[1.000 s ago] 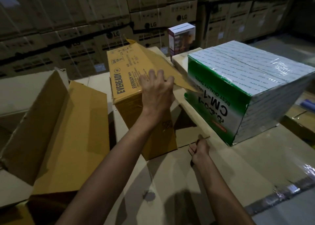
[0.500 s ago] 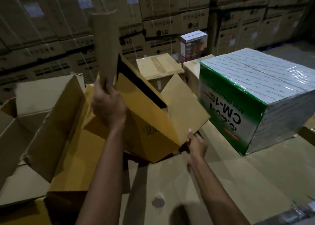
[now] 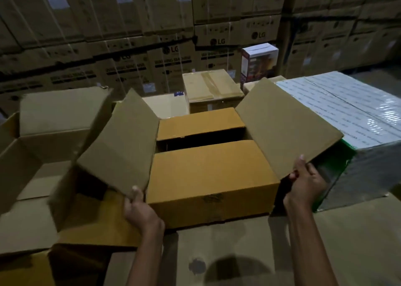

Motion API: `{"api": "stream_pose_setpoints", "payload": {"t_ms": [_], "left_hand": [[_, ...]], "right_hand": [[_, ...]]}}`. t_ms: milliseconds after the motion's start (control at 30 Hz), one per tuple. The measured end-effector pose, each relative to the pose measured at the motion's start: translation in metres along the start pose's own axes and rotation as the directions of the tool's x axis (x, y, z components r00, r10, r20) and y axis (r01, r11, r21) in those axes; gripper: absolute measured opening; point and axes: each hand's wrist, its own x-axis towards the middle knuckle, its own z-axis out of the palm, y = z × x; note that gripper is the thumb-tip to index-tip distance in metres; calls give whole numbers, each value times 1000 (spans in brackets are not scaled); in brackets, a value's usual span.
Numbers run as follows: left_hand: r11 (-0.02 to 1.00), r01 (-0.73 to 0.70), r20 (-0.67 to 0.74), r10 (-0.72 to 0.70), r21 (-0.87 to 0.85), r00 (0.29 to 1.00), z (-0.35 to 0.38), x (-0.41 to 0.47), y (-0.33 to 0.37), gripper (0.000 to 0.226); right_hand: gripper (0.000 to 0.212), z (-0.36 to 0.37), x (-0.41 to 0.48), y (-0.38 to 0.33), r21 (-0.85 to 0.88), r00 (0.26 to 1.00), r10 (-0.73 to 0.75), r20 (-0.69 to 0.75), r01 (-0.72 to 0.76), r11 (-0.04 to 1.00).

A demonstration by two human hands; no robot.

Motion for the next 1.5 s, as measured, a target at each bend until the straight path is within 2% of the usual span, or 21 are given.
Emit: {"api": "stream_pose_setpoints", "payload": {"t_ms": [67,133,200,233,267,300,333,433,500,633,700,767,867,933,1033,1133,1233,1333,1367,1433,1500], "left_hand": [[992,59,-26,-57,112,998,-20,-7,-11,28],[964,153,-105,-132,217,986,-39,-22,-23,20],[948,203,-189,-159,244,969,-52,-46,-28,11],[950,167,-183,-120,265,976,-54,-59,-26,11],[947,73,-127,-35,312,991,-53,-71,-23,16],[923,-69,5,72,380,997,-50,-81,-18,19],[866,-228,171,167,445,971,-43,-86,-10,20],[590,-634,591,303,500,748,-9,-68,9,15],[483,-726,722,243,489,648,22,-38,13,7],[196,-831,840,56,520,539,76,26,-5,34],[76,-851,855,-48,519,517,90,44,-8,38],[36,-849,846,-111,528,521,97,50,0,36],[121,-830,838,-36,544,544,104,39,26,29],[216,-823,838,41,525,545,106,25,49,24],[340,-825,856,96,452,508,92,-1,93,18],[438,-822,888,102,364,448,59,-20,137,13],[636,-707,928,-41,310,370,23,-25,161,8],[778,-576,968,-203,250,147,-3,-12,156,15],[804,-537,965,-248,256,90,-11,-8,148,15],[820,-472,936,-350,323,31,-24,-4,126,14],[775,-462,879,-475,431,24,-33,-5,103,15]], "right_hand": [[29,-3,5,6,-54,1000,23,-14,-24,998],[17,-4,6,14,-110,997,6,-82,-15,994],[21,-4,-2,21,-127,976,-111,-188,88,988],[22,-4,-8,25,-152,960,-200,-196,172,973],[21,-4,-16,28,-196,943,-288,-168,254,947],[21,-2,-23,31,-249,924,-366,-112,331,910],[21,1,-29,34,-304,902,-429,-39,399,865],[18,12,-41,41,-385,845,-485,226,534,753],[16,18,-48,40,-389,831,-415,371,544,743],[15,18,-48,36,-390,844,-333,422,500,773],[15,15,-48,32,-377,857,-319,405,474,796],[13,10,-46,29,-379,868,-315,384,459,803],[12,2,-41,22,-394,859,-320,398,476,786],[16,1,-38,15,-404,802,-320,504,547,733],[37,4,-37,-5,-345,703,-335,627,636,690],[64,5,-30,-35,-340,701,-324,636,631,697],[71,-9,-13,-54,-195,719,-258,646,482,854],[68,-37,7,-52,-37,661,-46,749,112,993],[73,-47,14,-50,-50,612,51,790,-18,999],[85,-68,23,-49,-109,427,181,886,-189,976],[95,-87,31,-47,-200,251,252,935,-215,956]]}}
